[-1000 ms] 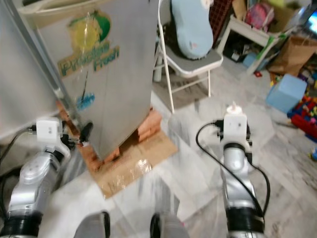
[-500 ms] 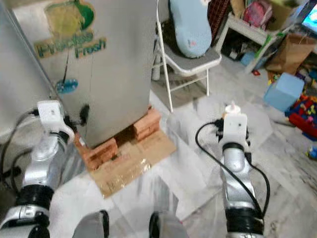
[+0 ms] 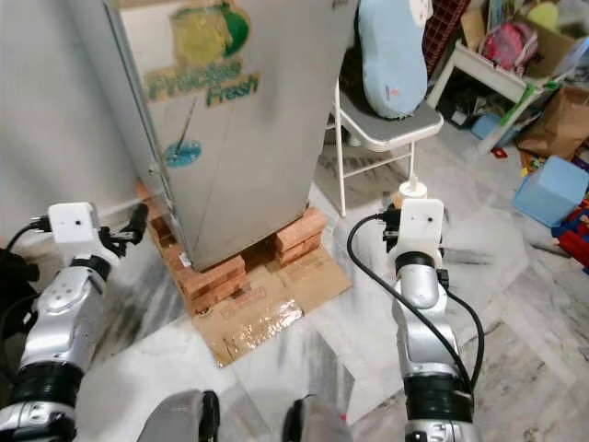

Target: Restocking fridge

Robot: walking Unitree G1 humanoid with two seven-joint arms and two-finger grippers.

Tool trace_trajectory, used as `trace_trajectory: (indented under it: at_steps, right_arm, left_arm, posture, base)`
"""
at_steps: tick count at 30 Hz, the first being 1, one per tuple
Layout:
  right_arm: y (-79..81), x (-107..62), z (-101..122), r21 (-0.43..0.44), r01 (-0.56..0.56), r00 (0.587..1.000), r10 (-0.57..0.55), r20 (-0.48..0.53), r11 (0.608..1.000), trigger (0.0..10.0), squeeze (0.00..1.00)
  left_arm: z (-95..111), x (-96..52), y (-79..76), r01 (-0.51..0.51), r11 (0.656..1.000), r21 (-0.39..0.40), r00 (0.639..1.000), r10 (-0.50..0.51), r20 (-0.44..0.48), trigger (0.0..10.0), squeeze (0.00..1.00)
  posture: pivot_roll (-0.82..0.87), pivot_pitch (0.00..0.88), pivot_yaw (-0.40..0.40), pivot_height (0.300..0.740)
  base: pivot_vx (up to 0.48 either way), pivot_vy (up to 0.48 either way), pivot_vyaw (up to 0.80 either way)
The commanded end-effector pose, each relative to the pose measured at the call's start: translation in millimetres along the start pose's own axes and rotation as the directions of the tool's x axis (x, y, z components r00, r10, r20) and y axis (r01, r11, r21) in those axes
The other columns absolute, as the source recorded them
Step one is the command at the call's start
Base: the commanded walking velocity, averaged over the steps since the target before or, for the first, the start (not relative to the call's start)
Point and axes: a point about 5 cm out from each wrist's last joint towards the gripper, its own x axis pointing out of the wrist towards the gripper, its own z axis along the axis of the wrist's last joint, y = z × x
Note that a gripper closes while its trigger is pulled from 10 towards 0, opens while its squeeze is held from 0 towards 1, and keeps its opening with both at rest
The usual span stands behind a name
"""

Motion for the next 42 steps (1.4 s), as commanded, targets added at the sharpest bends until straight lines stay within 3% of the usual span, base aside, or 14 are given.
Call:
trace_trajectory:
  at_steps: [1, 5, 13, 36, 42]
  right_arm:
    - [-2.8, -0.1, 3.6, 0.009, 0.016, 1.0, -0.016, 0.02, 1.0, 10.0, 0.0]
    - [-2.6, -0.8, 4.4, 0.005, 0.014, 0.999, -0.014, 0.03, 1.0, 10.0, 0.0]
    - [0.4, -2.7, 3.8, 0.011, -0.005, 0.999, 0.005, 0.035, 1.0, 10.0, 0.0]
    - [1.3, -2.5, 3.5, 0.005, -0.007, 0.999, 0.007, 0.039, 1.0, 10.0, 0.0]
    - [-0.4, -2.2, 2.1, 0.009, 0.003, 1.0, -0.003, 0.026, 1.0, 10.0, 0.0]
  left_arm:
    - [0.3, -4.3, -0.8, 0.011, 1.0, 0.022, 1.0, -0.011, 0.001, 10.0, 0.0]
    - [4.0, -15.8, -1.0, -0.002, 0.999, 0.037, 0.999, 0.0, 0.035, 10.0, 0.0]
    - [-6.4, -45.7, 4.0, -0.054, 0.997, 0.047, 0.998, 0.054, 0.013, 10.0, 0.0]
    - [2.0, -37.7, -0.4, -0.031, 0.998, 0.048, 0.999, 0.03, 0.018, 10.0, 0.0]
    - [2.9, -37.6, -1.9, -0.024, 0.998, 0.064, 1.0, 0.023, 0.02, 10.0, 0.0]
  posture:
    - [0.04, 0.137, -0.094, 0.74]
    - [0.04, 0.136, -0.089, 0.74]
    - [0.05, 0.137, -0.082, 0.74]
    - [0.05, 0.132, -0.08, 0.74]
    - [0.05, 0.133, -0.085, 0.74]
  base:
    - [0.0, 0.476, 0.0]
    - [0.0, 0.119, 0.0]
    - [0.032, 0.0, 0.0]
    - [0.426, 0.021, 0.0]
    - [0.047, 0.0, -0.4]
